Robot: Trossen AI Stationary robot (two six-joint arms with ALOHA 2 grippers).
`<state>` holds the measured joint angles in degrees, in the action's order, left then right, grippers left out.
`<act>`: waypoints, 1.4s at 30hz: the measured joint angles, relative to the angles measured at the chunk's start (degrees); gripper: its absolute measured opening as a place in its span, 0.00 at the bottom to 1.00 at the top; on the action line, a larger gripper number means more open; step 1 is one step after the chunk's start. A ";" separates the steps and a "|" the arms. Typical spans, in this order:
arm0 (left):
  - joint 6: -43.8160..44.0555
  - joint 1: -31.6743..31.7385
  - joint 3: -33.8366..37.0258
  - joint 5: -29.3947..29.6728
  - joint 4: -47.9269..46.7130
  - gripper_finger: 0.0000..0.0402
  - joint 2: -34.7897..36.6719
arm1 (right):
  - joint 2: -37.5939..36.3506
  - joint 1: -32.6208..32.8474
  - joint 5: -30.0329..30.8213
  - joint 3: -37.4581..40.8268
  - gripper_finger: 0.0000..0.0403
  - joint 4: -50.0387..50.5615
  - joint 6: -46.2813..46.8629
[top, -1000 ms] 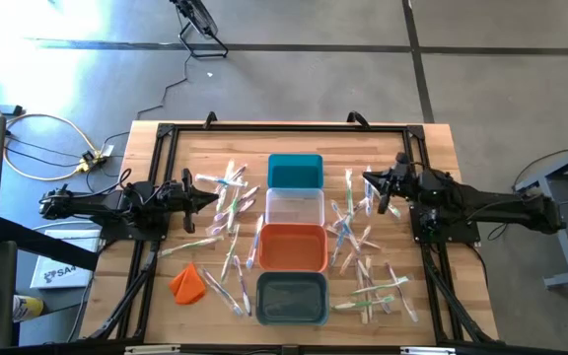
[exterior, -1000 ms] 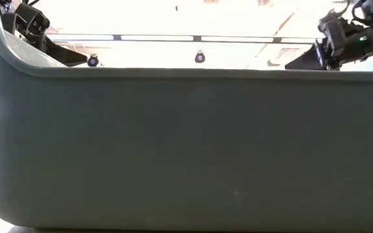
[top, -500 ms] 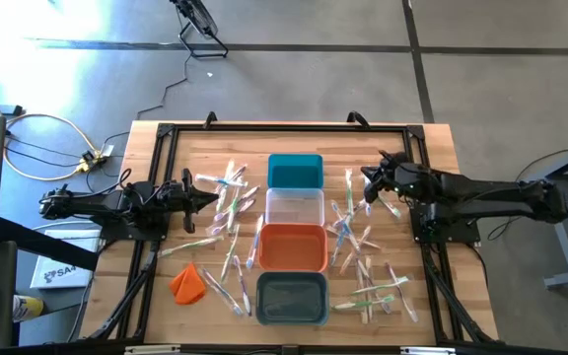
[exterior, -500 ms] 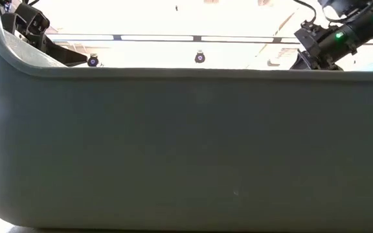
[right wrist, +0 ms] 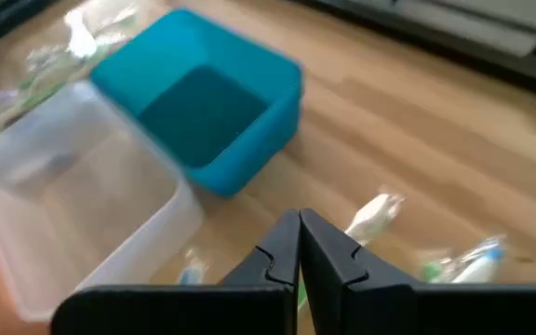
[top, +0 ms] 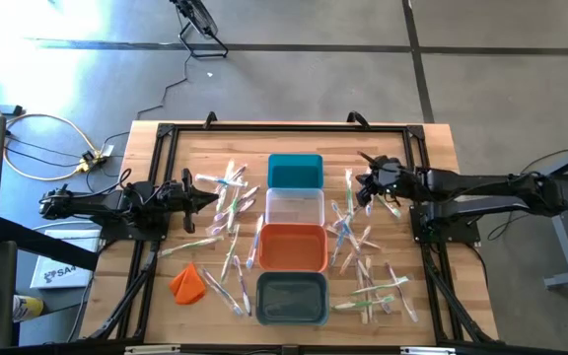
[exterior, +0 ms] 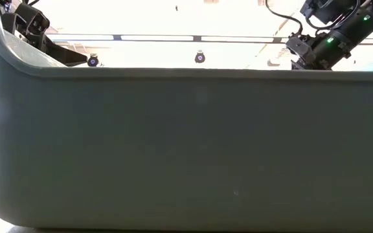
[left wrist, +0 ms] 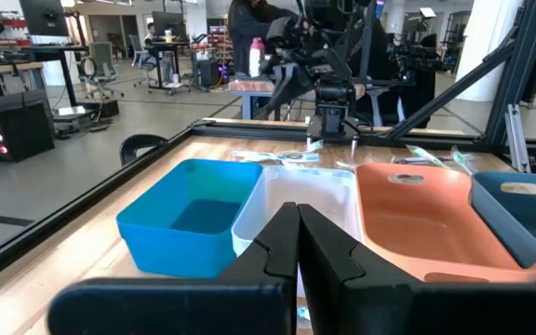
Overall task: Pick & Place Toothbrushes
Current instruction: Put the blue toothbrush into the blue bin
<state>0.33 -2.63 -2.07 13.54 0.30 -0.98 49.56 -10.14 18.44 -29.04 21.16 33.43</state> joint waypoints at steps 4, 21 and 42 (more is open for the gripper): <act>0.24 -0.01 0.00 0.00 -0.01 0.00 0.00 | 1.22 0.00 -4.68 0.00 0.01 2.16 0.28; -0.04 0.00 -0.01 0.00 -0.15 0.00 0.01 | 2.45 -0.01 -5.38 0.00 0.01 12.86 8.20; -0.02 -0.01 -0.01 0.00 -0.07 0.00 -0.01 | 2.45 -0.01 -5.19 0.00 0.01 12.84 7.26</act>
<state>0.32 -2.63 -2.09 13.54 0.23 -0.99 52.01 -10.15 13.25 -29.04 34.00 40.69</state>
